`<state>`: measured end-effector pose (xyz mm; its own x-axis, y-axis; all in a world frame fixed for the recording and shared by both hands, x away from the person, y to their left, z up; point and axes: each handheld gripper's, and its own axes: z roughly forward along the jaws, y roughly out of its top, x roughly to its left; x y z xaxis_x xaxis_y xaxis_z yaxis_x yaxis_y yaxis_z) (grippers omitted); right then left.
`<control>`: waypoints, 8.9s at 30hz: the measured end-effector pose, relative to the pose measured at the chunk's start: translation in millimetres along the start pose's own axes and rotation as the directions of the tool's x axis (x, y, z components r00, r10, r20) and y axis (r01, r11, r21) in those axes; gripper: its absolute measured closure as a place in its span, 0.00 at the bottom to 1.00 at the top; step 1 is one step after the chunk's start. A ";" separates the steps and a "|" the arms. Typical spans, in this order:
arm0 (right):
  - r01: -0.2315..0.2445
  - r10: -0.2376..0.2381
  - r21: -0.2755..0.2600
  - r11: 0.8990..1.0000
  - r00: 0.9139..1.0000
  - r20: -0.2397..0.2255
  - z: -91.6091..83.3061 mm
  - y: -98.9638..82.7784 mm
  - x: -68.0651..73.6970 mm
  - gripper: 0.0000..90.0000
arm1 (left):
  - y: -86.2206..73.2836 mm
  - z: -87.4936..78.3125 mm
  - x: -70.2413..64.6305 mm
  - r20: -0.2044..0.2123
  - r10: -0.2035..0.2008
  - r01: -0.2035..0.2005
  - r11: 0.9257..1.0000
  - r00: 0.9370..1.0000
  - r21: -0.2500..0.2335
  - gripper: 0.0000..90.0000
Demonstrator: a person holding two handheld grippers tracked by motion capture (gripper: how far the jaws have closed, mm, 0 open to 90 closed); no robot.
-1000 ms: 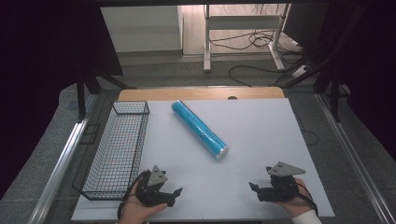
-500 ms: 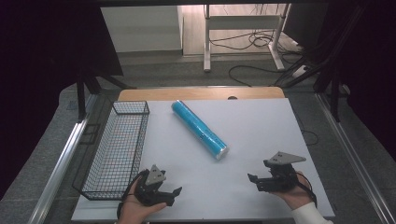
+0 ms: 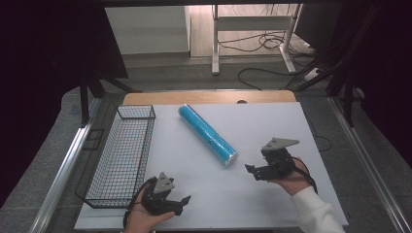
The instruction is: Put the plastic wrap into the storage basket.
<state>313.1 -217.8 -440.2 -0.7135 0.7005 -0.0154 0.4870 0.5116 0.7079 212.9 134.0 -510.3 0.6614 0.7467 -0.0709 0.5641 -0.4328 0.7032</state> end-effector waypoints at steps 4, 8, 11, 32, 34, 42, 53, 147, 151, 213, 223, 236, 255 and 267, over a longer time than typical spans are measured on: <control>0.003 -0.003 0.013 1.000 1.000 -0.006 8.5 11.3 -1.0 0.22 | -0.3 -1.5 -0.1 -0.001 -0.006 0.006 1.000 1.000 -0.010 0.19; -0.006 0.007 0.026 1.000 1.000 -0.023 19.7 26.8 -2.7 0.21 | -0.2 -1.6 0.5 0.004 -0.006 0.007 1.000 1.000 -0.013 0.19; -0.002 0.003 0.038 0.999 1.000 -0.025 26.6 36.2 -1.9 0.21 | -0.3 -1.6 0.6 0.005 -0.006 0.006 1.000 1.000 -0.013 0.19; -0.003 0.008 0.180 0.984 1.000 -0.026 116.0 114.3 -3.4 0.19 | -1.4 -6.8 -1.6 0.019 -0.001 0.001 0.999 1.000 -0.033 0.19; -0.005 0.010 0.195 0.981 1.000 -0.025 124.8 118.4 -3.9 0.19 | -1.5 -6.7 -2.1 0.021 0.000 0.000 0.999 1.000 -0.033 0.19; -0.011 0.021 0.270 0.963 0.999 -0.032 159.3 130.5 -5.7 0.19 | -2.4 -8.6 0.5 0.020 -0.003 0.004 0.999 1.000 -0.037 0.19; 0.027 -0.008 0.395 0.918 0.999 -0.050 202.4 136.8 7.6 0.25 | -4.3 -8.9 3.3 0.013 -0.010 0.011 0.999 1.000 -0.036 0.19; -0.165 0.194 0.125 0.978 0.943 -0.272 37.1 30.2 40.4 0.35 | 55.4 21.1 38.1 0.499 -0.345 0.477 0.863 0.795 -0.164 0.10; -0.161 0.186 0.110 0.981 0.942 -0.280 39.7 30.9 46.3 0.35 | 65.1 31.6 42.7 0.566 -0.374 0.536 0.832 0.735 -0.146 0.10; -0.204 0.170 -0.140 0.969 0.961 -0.219 -23.7 -10.7 4.6 0.17 | 75.8 -6.4 81.6 0.716 -0.424 0.702 0.700 0.555 -0.129 0.36; -0.209 0.194 -0.087 0.974 0.969 -0.150 -14.8 -35.3 -12.6 0.17 | 70.0 -36.1 95.3 0.709 -0.403 0.702 0.689 0.578 -0.180 0.36; -0.213 0.205 -0.064 0.975 0.972 -0.119 -6.0 -40.7 -15.3 0.17 | 53.4 -79.4 122.7 0.669 -0.418 0.708 0.666 0.615 -0.234 0.36; -0.219 0.213 -0.047 0.975 0.972 -0.096 -0.4 -42.9 -16.6 0.17 | 14.6 -156.1 180.5 0.572 -0.470 0.707 0.637 0.672 -0.307 0.36; -0.229 0.227 -0.031 0.973 0.972 -0.066 5.3 -46.6 -19.8 0.17 | -5.1 -200.4 222.7 0.488 -0.512 0.694 0.638 0.707 -0.335 0.36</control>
<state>307.2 -252.8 -476.6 -0.6159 0.7641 0.1919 0.6218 0.3219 0.7140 258.2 403.7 -387.9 0.4196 0.5029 -0.7556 0.6532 0.4107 0.6361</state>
